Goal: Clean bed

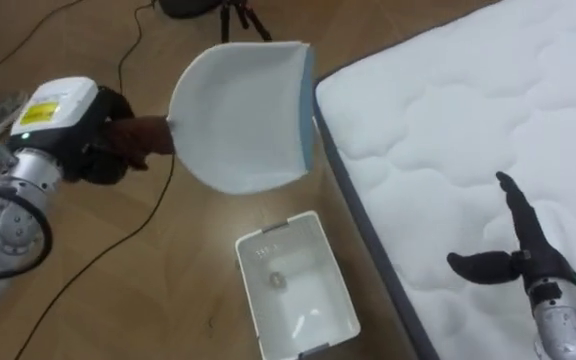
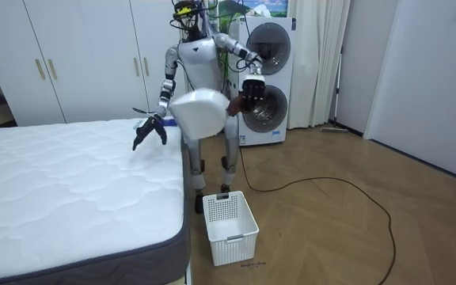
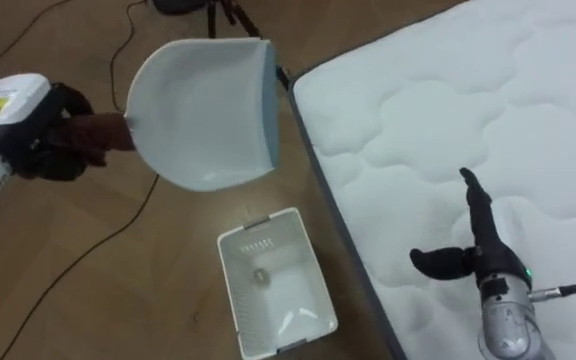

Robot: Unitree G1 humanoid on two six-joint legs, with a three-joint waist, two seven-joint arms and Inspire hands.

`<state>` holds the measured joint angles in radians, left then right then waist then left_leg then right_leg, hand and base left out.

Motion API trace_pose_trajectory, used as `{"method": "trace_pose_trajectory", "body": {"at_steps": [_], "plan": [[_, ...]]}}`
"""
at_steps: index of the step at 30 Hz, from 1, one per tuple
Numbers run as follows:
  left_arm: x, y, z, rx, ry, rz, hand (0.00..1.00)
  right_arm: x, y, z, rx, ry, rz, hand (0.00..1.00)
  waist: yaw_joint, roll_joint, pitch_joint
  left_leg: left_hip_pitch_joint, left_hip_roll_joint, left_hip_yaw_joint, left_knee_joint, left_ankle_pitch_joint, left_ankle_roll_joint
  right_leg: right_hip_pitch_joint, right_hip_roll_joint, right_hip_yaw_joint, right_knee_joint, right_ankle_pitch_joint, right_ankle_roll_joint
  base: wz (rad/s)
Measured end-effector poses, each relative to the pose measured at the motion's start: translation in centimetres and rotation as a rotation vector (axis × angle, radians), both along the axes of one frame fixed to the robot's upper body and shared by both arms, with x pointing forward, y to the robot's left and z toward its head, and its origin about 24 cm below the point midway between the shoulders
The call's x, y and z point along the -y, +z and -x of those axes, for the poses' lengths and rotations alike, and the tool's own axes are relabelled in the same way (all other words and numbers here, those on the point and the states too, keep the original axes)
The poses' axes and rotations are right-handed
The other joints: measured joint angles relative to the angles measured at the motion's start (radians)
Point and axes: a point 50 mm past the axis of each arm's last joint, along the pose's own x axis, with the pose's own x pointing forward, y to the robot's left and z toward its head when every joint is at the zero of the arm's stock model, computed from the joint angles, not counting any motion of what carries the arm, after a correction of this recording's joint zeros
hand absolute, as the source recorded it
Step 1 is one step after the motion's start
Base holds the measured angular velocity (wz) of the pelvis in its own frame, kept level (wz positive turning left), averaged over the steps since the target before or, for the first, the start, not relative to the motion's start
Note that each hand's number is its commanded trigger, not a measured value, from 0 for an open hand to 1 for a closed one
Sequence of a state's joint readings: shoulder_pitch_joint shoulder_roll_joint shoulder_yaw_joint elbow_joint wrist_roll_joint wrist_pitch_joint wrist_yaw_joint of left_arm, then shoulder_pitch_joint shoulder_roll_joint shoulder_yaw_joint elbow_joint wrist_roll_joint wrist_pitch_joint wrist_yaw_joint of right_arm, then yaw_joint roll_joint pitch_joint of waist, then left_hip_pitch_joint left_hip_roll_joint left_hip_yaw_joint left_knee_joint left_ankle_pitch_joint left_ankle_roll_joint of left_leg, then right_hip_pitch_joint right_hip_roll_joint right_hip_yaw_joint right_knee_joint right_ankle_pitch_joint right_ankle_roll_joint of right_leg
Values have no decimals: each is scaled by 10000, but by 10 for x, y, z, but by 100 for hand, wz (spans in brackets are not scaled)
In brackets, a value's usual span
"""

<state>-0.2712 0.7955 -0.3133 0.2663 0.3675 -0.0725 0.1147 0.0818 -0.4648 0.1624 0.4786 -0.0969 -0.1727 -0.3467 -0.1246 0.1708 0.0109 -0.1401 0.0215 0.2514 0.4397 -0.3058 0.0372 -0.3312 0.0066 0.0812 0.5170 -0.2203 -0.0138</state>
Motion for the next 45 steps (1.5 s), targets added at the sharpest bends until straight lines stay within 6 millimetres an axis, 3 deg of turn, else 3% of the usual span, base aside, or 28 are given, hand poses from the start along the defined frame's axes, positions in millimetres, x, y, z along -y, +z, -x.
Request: {"method": "trace_pose_trajectory", "body": {"at_steps": [2, 3, 5, 7, 8, 9, 10, 11, 12, 13, 14, 15, 18, 21, 23, 25, 26, 27, 28, 29, 30, 33, 34, 35, 36, 38, 41, 45], "plan": [[5, -4, 4, -112, -99, 530, 100, -1, -5, 7, -186, -184, -211, 0, -1, -97, -7, 441, -50, 252, -229, -4, 2, 208, 160, 299, -184, 129, 40, -63], [5, -6, 9, -125, -101, 736, 100, -4, -5, 9, -244, -213, -310, 0, 114, -181, 2, 674, -25, 615, -428, -6, 6, 222, 316, 643, -256, 268, 50, -88], [6, -8, 14, -73, -49, 1065, 100, -8, -5, 11, -196, -281, -565, 0, 260, -227, 11, 923, 109, 1302, -766, -6, 8, 190, 504, 781, -627, 689, 63, -120], [3, -11, 23, -16, 114, 1472, 100, -12, -6, 11, -176, -455, -992, 0, 553, -293, -17, 1195, 459, 2332, -1335, 9, 6, 216, 473, -240, -1315, 1466, -142, -166], [-3, -16, 30, -90, 413, 1779, 100, -16, -6, 11, -101, -466, -1207, 0, 931, -366, -4, 1428, 677, 3345, -1511, 24, -23, 221, 198, -1674, -1064, 1482, -343, -180], [-5, -25, 37, -299, 765, 2140, 100, -16, -4, 11, 41, -537, -1248, 0, 916, -386, -10, 1717, 687, 3906, -1666, 23, -54, 436, -273, -2679, -224, 798, -327, -160], [-4, -30, 40, -422, 860, 2350, 100, -16, -4, 12, 105, -651, -1252, 0, 918, -398, -9, 1882, 657, 4132, -1768, 34, -83, 595, -540, -3015, 123, 494, -252, -121], [-2, -39, 46, -661, 1025, 2802, 100, -15, -5, 15, 147, -844, -1225, 0, 1046, -415, -17, 2181, 640, 4689, -1933, 22, -160, 972, -1118, -3559, 700, -5, -44, -135], [-2, -45, 51, -825, 1255, 3321, 100, -18, -6, 15, 196, -895, -1296, 0, 1147, -536, -28, 2384, 619, 5163, -1944, -3, -313, 1330, -1550, -3837, 817, -363, 316, -137], [-3, -47, 52, -856, 1397, 3579, 100, -21, -7, 15, 233, -889, -1407, 0, 1241, -626, -11, 2411, 607, 5211, -1839, -31, -359, 1408, -1604, -3864, 660, -506, 415, -101], [0, -50, 52, -872, 1605, 3963, 100, -25, -9, 16, 237, -954, -1734, 0, 1117, -871, 23, 2351, 569, 5035, -1555, -38, -372, 1374, -1567, -3932, 298, -671, 116, -66], [5, -56, 54, -966, 1791, 4399, 100, -26, -10, 17, 191, -973, -1847, 0, 1051, -901, 10, 2260, 616, 4428, -1444, -38, -372, 1414, -1323, -3676, -42, -599, -91, -68], [13, -70, 62, -1322, 1987, 4908, 100, -34, -13, 18, 174, -958, -2154, 0, 1019, -1010, -40, 2261, 747, 2870, -1234, -35, -378, 1575, -720, -3048, -516, -318, -348, -88], [26, -80, 66, -1557, 2070, 5819, 100, -38, -9, 17, 347, -723, -2285, 0, 452, -1206, -49, 2324, 898, 2640, -835, -37, -386, 1698, -511, -2874, -555, -278, -422, -40], [34, -84, 66, -1676, 2091, 6582, 100, -37, -8, 20, 354, -718, -2380, 0, 361, -1338, -73, 2410, 916, 2672, -567, -43, -396, 1642, -282, -2589, -566, -285, -511, -66], [38, -89, 70, -1867, 2248, 7303, 100, -37, -9, 23, 226, -656, -2447, 0, 421, -1358, -79, 2501, 1043, 2642, -169, -44, -396, 1681, -9, -2037, -579, -242, -613, -103], [40, -94, 75, -2102, 2354, 7613, 100, -37, -11, 26, 99, -616, -2462, 0, 429, -1335, -74, 2521, 1085, 2377, 247, -41, -396, 1741, 167, -1569, -587, -253, -678, -127], [41, -99, 81, -2291, 2470, 7718, 100, -37, -12, 27, 6, -603, -2462, 0, 477, -1288, -57, 2448, 1051, 1769, 642, -20, -427, 1849, 403, -969, -518, -249, -744, -129], [41, -102, 83, -2385, 2529, 7749, 89, -38, -13, 27, -58, -587, -2477, 0, 480, -1307, -41, 2351, 996, 1328, 779, -22, -441, 1880, 535, -665, -517, -249, -764, -116], [42, -106, 87, -2543, 2614, 7849, 54, -40, -14, 28, -106, -592, -2549, 0, 439, -1321, -46, 2164, 612, 159, 610, -238, -466, 1905, 636, -188, -517, -251, -770, -111], [47, -108, 88, -2635, 2613, 8044, 0, -39, -14, 28, -128, -603, -2550, 0, 488, -1419, 1, 1788, 120, -766, 402, -297, -433, 1905, 672, 337, -517, -219, -743, -113], [54, -111, 89, -2676, 2634, 8388, 0, -38, -14, 27, -252, -668, -2459, 0, 798, -1461, 26, 309, -340, -2155, -231, -112, -546, 1750, 920, 1472, -391, -104, -645, -139], [54, -112, 90, -2682, 2658, 8408, 0, -38, -15, 28, -306, -678, -2469, 0, 900, -1486, 32, 89, -330, -2294, -289, 286, -535, 1707, 1000, 1667, -289, -114, -638, -142], [55, -114, 92, -2758, 2753, 8483, 0, -38, -18, 31, -457, -713, -2439, 0, 1034, -1412, -51, 91, -240, -2271, -257, 748, -353, 1693, 1126, 1829, -123, -192, -572, -104], [56, -116, 92, -2800, 2773, 8548, 0, -39, -20, 34, -591, -771, -2493, 0, 988, -1577, -139, 284, -204, -1968, -390, 706, -304, 1706, 969, 1422, -182, -220, -559, -92], [57, -117, 92, -2870, 2800, 8746, 0, -40, -20, 33, -628, -631, -2598, 0, 953, -1752, -90, 549, -139, -1639, -488, 627, -260, 1839, 700, 757, -412, -223, -567, -55], [60, -121, 92, -3093, 2949, 9418, 0, -42, -20, 31, -511, -766, -2757, 0, 643, -1778, -90, 839, -179, -1539, -660, 561, -208, 2152, 690, 809, -843, -156, -525, -17], [60, -111, 75, -2674, 2759, 9851, 0, -41, -19, 30, -437, -867, -2860, 0, 543, -1590, 10, 924, -194, -1282, -767, 421, -96, 2110, 654, 996, -830, -235, -418, -15]]}}
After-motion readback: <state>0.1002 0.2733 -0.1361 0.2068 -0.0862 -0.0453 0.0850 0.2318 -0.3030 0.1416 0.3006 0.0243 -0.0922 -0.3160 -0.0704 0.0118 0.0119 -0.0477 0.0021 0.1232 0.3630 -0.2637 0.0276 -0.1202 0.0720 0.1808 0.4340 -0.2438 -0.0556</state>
